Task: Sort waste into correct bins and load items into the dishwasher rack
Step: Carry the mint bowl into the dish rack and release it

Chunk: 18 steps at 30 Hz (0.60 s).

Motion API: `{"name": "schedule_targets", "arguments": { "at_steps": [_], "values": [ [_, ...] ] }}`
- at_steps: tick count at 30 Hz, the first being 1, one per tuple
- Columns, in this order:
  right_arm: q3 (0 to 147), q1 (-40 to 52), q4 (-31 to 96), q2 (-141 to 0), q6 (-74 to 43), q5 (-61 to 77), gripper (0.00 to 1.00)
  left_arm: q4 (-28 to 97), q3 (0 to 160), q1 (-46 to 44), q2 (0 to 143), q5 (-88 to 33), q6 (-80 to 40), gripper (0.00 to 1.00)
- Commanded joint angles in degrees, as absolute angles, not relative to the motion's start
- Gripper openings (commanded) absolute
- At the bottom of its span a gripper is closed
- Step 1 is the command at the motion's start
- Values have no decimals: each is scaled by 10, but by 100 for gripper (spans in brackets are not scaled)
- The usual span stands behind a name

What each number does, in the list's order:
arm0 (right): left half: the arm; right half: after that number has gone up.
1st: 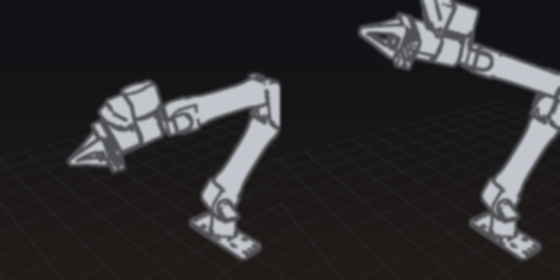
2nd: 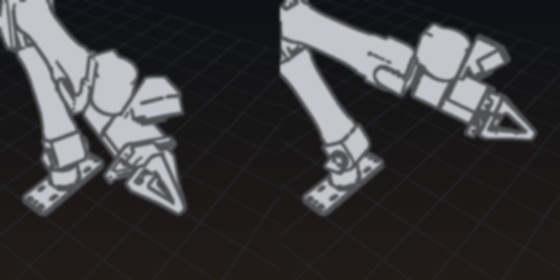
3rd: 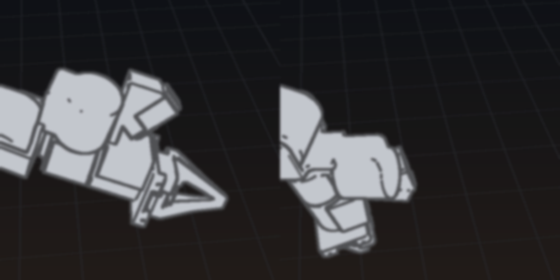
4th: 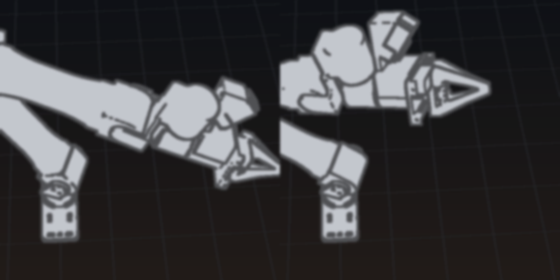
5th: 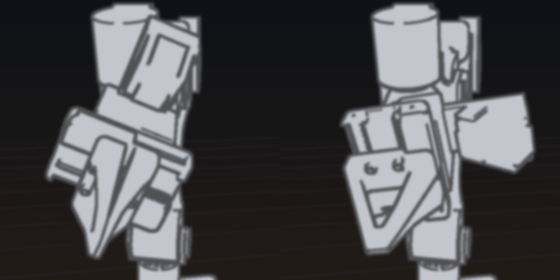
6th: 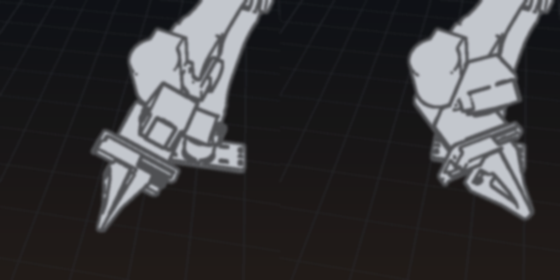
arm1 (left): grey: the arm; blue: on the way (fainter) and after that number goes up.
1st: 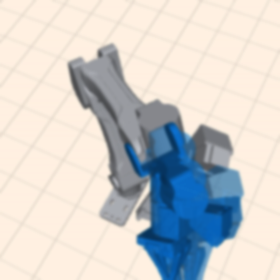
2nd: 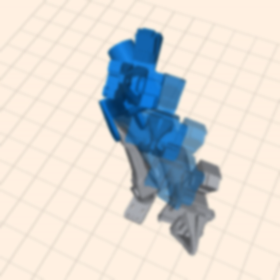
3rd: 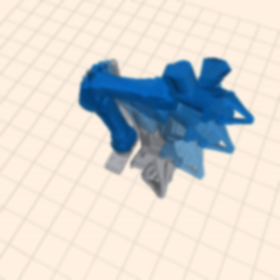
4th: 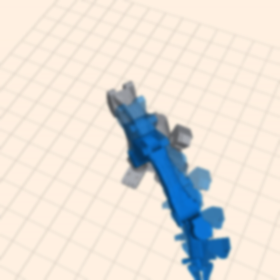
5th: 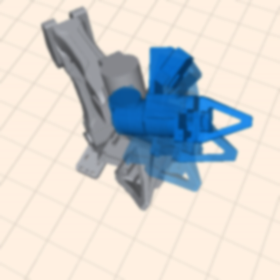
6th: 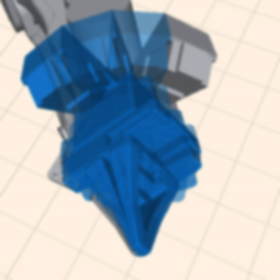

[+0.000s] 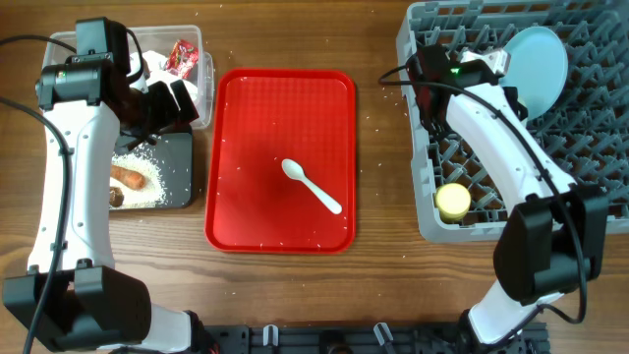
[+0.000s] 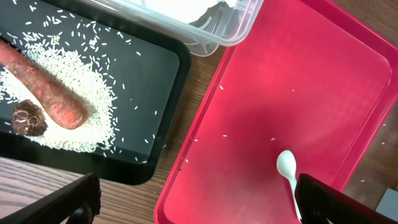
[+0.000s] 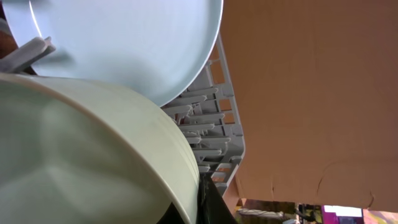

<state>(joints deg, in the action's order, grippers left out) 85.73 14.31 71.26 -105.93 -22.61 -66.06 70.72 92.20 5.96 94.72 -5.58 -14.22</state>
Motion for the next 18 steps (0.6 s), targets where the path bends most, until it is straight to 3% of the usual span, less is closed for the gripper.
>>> {"name": "schedule_targets", "arguments": {
  "at_steps": [1,9,18],
  "values": [
    [857,148,710,-1068,-225,-663,4,707,922,61,949,-53,-142,100],
    [857,150,698,-1068,-225,-616,4,707,922,61,949,-53,-142,100],
    [835,150,701,-1087,-203,-668,5,707,922,61,949,-53,-142,100]
  ]
}}
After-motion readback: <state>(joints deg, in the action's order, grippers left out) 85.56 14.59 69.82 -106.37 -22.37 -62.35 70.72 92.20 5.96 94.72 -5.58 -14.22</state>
